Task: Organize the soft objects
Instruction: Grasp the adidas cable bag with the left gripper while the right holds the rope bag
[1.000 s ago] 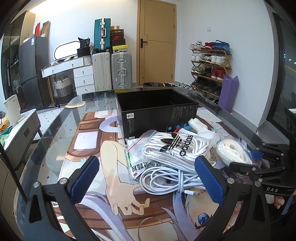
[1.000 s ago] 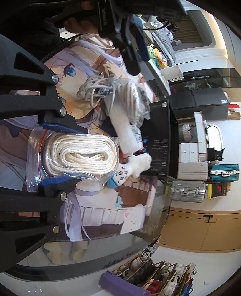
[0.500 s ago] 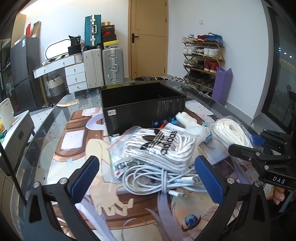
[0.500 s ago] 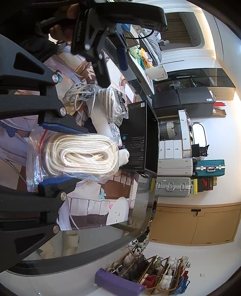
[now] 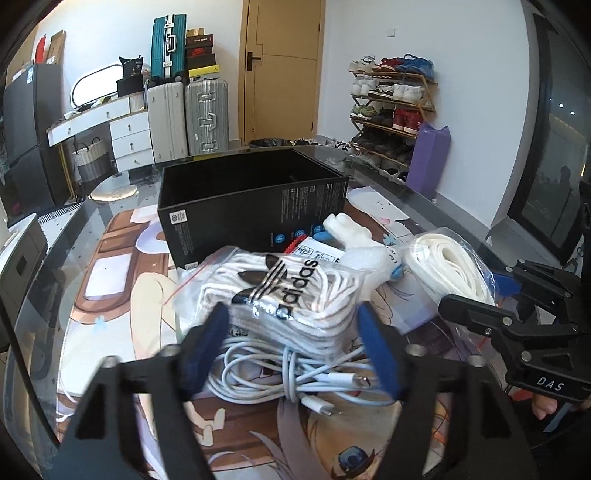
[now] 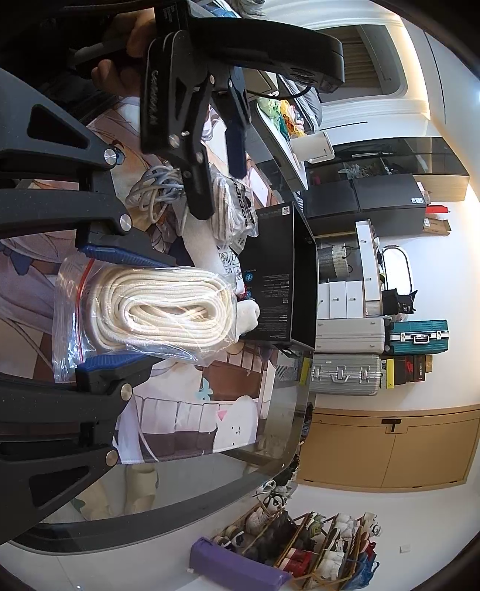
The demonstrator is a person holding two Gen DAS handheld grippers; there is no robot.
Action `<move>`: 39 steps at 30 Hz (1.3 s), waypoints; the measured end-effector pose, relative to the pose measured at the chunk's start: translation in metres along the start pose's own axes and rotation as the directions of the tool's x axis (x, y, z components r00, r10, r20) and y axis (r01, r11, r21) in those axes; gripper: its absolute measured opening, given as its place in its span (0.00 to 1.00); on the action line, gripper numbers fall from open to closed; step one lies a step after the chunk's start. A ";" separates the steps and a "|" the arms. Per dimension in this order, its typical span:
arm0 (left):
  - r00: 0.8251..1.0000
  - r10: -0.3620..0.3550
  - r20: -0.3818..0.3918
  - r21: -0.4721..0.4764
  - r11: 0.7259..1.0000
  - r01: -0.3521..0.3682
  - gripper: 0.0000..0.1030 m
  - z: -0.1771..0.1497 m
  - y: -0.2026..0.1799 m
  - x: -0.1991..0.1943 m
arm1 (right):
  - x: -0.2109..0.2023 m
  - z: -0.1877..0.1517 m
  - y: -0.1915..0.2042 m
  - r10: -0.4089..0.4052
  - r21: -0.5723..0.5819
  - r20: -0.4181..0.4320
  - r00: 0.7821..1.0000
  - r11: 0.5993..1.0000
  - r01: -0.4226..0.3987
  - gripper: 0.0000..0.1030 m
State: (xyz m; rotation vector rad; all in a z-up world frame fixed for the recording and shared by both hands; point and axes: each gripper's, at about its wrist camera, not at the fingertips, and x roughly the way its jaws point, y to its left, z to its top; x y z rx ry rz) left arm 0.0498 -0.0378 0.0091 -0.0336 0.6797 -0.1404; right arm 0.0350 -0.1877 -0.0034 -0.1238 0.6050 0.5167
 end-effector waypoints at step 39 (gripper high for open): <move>0.997 0.057 -0.060 -0.096 0.993 -0.063 0.90 0.014 0.024 0.012 | -0.005 0.002 0.003 0.000 -0.006 0.027 1.000 1.000 0.001 0.39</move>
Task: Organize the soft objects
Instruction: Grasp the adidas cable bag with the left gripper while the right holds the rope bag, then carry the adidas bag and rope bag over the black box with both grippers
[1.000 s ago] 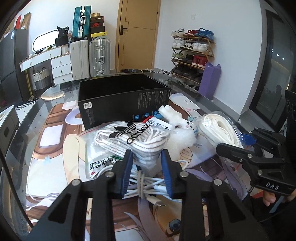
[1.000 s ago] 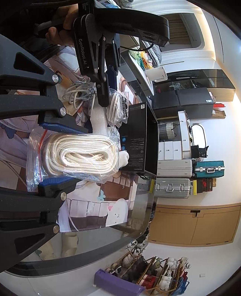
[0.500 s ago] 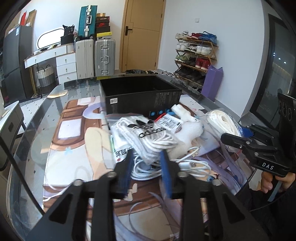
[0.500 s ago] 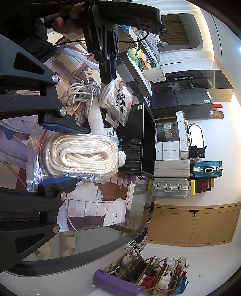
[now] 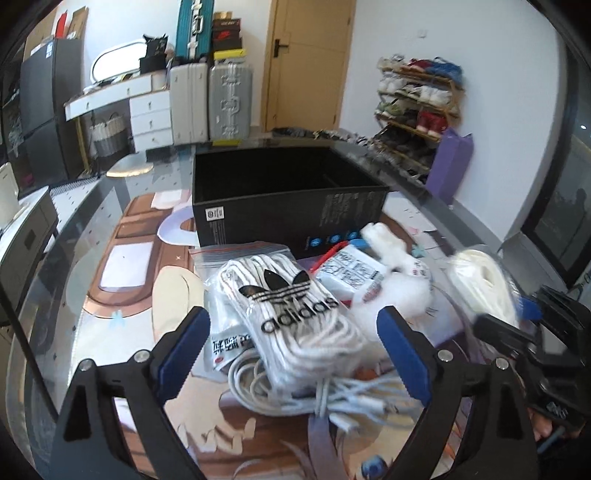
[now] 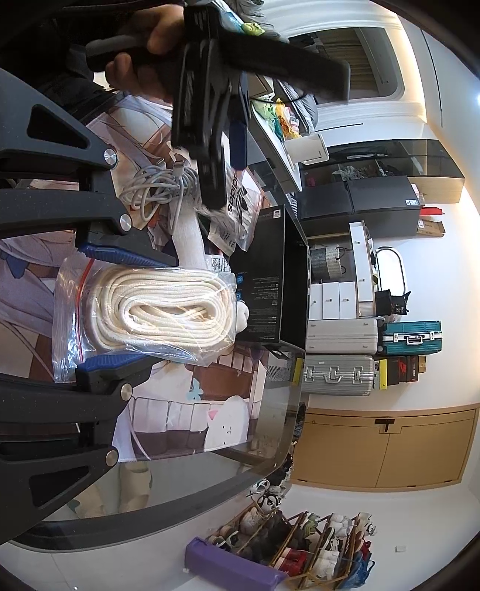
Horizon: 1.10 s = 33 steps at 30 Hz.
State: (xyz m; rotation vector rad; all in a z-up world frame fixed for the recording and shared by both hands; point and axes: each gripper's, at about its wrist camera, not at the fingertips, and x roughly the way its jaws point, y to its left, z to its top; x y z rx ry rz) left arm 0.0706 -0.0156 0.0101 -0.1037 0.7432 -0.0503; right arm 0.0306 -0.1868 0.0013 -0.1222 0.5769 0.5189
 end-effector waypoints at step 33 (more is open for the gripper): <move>0.992 0.020 0.122 0.036 0.999 -0.025 0.41 0.018 0.008 -0.035 | -0.002 0.043 -0.003 0.069 0.012 0.111 0.991 0.997 -0.071 0.39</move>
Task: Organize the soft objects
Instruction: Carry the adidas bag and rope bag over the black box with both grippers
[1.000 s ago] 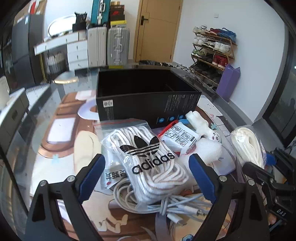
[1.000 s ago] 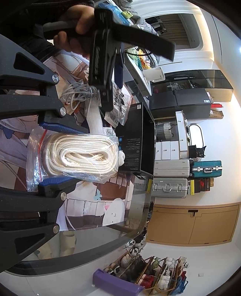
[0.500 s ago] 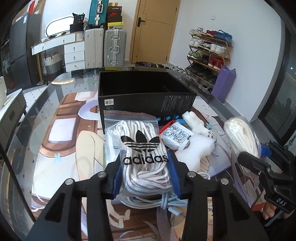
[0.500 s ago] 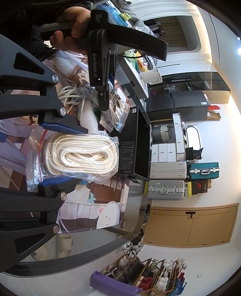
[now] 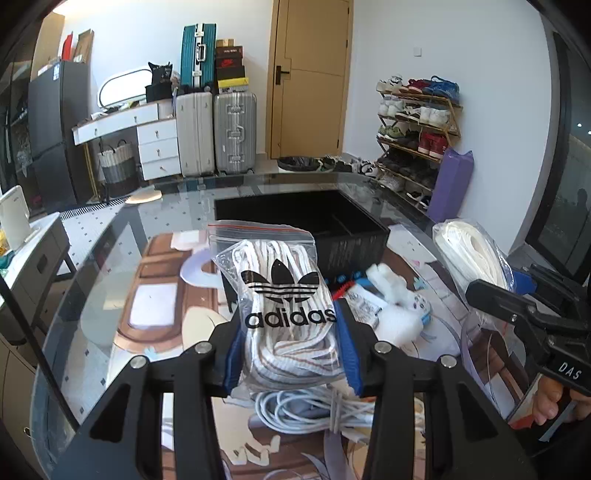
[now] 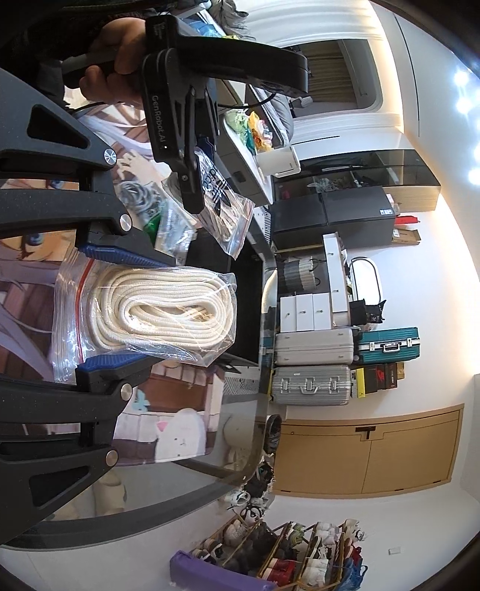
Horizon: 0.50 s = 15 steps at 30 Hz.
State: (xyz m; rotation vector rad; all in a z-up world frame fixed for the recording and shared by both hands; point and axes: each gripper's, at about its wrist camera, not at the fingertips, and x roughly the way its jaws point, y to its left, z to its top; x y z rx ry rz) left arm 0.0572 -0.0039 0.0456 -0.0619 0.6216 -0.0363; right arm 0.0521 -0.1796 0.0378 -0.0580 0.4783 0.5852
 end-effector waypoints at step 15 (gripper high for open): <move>0.999 0.027 0.034 -0.046 0.999 -0.025 0.42 0.030 0.022 0.015 | 0.032 0.046 -0.015 0.047 0.007 0.011 0.999 0.999 -0.047 0.39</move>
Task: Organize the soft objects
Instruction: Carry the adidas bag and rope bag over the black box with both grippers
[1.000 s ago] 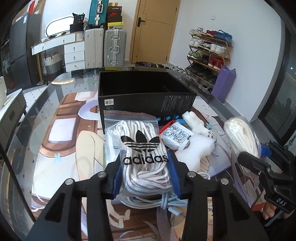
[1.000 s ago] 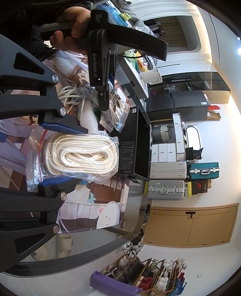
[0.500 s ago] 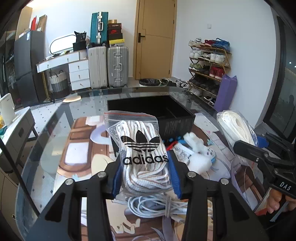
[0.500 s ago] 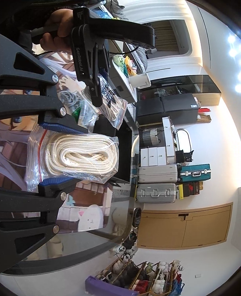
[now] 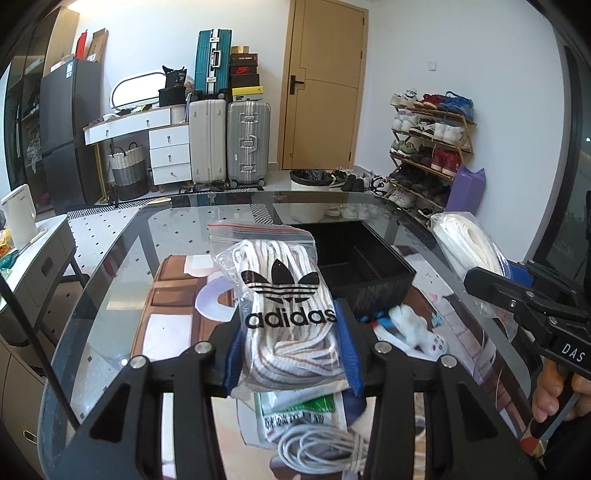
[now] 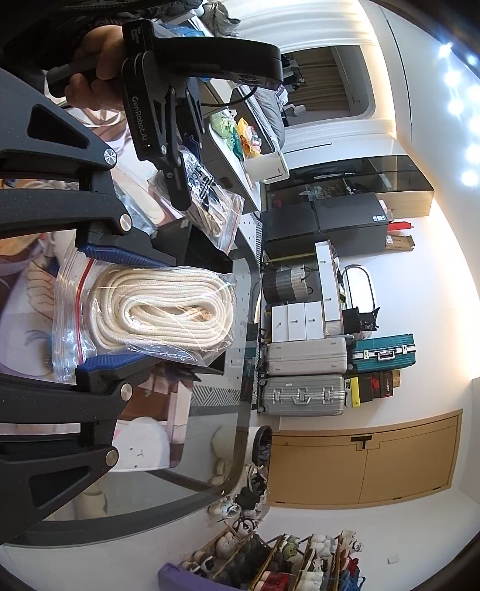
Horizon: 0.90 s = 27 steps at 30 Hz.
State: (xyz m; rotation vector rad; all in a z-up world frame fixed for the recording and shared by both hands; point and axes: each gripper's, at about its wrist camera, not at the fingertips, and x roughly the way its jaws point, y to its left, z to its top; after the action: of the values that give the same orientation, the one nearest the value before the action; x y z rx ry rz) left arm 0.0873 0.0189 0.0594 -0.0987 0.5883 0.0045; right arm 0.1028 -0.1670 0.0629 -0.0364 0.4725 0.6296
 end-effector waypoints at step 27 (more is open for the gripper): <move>0.999 0.031 -0.038 -0.054 0.998 -0.033 0.43 0.029 0.004 0.057 | 0.078 0.045 -0.016 0.078 0.002 -0.054 0.995 0.997 -0.078 0.39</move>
State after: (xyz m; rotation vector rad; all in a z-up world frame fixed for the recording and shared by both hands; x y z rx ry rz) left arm 0.1504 0.0247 0.0519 -0.1422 0.6269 0.0499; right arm 0.1854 -0.1286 0.0673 -0.0350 0.5279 0.7068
